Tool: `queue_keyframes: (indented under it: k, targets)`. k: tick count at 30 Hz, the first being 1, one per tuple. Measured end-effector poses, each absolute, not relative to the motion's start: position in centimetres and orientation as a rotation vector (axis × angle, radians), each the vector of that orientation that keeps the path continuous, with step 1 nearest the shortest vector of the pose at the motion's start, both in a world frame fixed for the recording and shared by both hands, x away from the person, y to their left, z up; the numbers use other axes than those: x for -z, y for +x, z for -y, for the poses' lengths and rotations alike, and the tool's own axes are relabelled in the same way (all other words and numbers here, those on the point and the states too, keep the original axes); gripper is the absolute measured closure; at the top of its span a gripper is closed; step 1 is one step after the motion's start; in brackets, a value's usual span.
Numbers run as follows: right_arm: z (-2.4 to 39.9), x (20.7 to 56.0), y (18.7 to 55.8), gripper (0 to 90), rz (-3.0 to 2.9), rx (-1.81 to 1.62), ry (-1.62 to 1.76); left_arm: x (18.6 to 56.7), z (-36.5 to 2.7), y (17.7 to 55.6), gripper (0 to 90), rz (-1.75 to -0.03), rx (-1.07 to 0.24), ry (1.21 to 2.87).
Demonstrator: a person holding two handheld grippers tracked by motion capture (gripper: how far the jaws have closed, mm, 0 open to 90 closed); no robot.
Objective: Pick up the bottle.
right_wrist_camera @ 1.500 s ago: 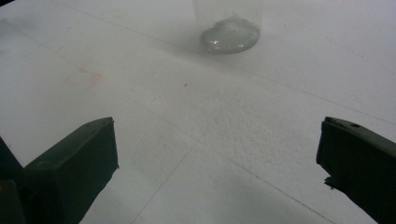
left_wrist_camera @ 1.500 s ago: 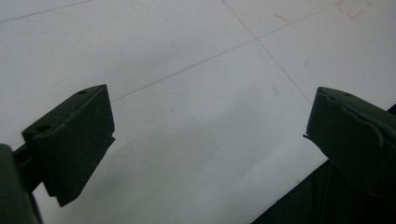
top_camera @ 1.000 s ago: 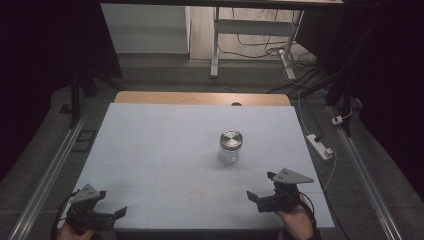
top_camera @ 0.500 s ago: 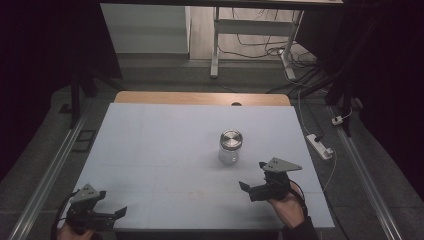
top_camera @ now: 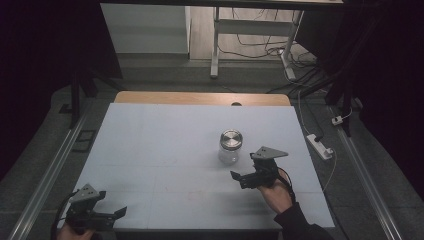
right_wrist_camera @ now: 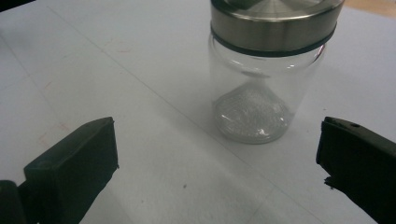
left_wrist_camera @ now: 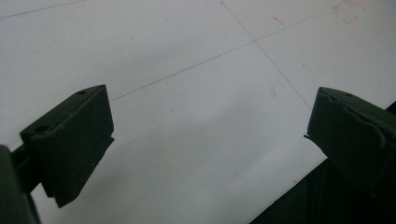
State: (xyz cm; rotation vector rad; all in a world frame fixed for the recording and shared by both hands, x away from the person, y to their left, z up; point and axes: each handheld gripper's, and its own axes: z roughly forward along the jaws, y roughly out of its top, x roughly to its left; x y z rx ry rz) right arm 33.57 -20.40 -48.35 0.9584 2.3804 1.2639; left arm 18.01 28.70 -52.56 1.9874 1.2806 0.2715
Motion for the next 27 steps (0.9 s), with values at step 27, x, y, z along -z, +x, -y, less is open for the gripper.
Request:
queue_keyframes:
  k: [27]
  targets:
    - [16.7, 49.8, 39.8, 0.0, -2.413, -1.162, 1.014, 52.6, -28.8, 18.1, 1.2, -1.282, -0.260, 1.987]
